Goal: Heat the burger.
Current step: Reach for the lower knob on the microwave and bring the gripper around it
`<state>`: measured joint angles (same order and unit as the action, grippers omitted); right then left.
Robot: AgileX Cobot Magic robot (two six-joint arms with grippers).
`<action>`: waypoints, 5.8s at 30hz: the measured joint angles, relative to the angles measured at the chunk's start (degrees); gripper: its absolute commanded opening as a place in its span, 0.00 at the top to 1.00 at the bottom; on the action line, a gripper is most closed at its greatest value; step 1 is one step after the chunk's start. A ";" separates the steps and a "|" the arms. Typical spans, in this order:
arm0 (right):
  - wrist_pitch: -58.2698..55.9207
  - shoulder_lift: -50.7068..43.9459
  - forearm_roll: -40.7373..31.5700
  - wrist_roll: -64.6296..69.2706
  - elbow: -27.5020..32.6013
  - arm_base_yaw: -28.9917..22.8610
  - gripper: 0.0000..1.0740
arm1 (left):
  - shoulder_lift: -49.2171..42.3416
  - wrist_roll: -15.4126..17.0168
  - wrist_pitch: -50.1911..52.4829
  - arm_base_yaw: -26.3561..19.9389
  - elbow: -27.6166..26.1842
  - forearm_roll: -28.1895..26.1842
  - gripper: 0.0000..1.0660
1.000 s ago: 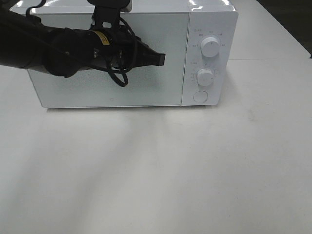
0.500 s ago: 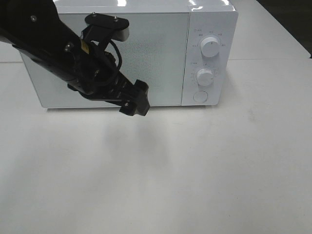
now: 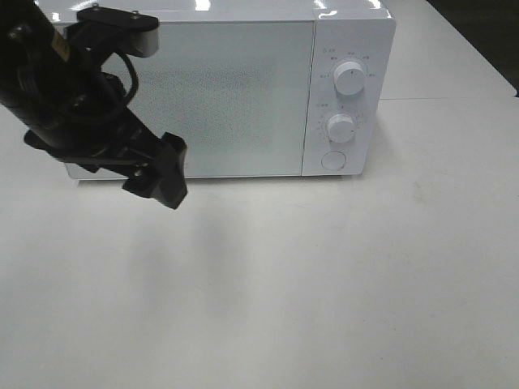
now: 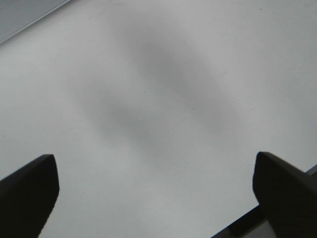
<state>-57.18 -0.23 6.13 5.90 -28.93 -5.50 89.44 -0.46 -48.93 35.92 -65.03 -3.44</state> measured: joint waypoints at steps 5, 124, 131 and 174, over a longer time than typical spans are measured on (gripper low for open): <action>0.00 0.00 0.00 0.00 0.00 0.00 0.29 | -0.92 0.00 -5.21 -6.02 0.00 0.06 0.05; 0.00 0.00 0.00 0.00 0.00 0.00 0.29 | -89.67 -5.79 -12.38 -38.56 35.29 -4.81 0.06; 4.01 0.00 0.00 0.00 -0.86 0.00 0.29 | -89.67 -5.79 -12.38 -38.56 35.29 -4.81 0.06; 52.88 45.38 0.00 0.06 3.04 0.00 0.29 | -89.67 -5.79 -12.38 -38.56 35.29 -4.81 0.06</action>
<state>-4.30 45.15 6.13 5.96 -25.90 -5.50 -0.23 -6.25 -61.31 -2.64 -29.74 -8.25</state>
